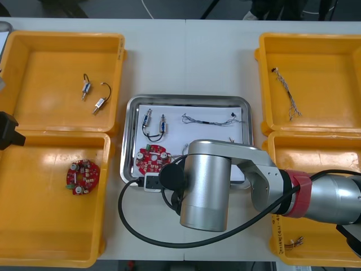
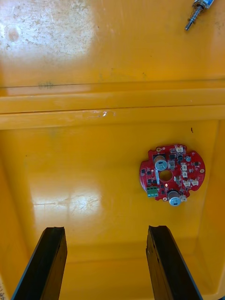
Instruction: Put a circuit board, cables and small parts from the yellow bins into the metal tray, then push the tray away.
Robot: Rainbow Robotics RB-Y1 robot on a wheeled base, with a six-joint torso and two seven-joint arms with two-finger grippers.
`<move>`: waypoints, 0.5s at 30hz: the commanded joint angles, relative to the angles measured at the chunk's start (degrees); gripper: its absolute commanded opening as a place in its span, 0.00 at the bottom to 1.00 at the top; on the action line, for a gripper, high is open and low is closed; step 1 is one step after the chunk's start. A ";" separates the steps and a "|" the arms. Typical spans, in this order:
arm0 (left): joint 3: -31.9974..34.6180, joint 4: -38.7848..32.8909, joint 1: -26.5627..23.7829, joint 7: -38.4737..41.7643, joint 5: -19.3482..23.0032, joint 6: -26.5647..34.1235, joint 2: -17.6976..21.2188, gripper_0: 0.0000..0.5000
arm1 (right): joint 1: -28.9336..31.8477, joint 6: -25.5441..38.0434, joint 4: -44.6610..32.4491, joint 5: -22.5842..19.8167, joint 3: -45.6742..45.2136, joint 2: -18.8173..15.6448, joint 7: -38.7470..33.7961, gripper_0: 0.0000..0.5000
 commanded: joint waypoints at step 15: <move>1.84 -1.18 0.89 -4.97 -0.52 0.37 2.69 1.00 | -7.97 -3.54 4.77 -1.19 0.81 0.54 1.20 0.00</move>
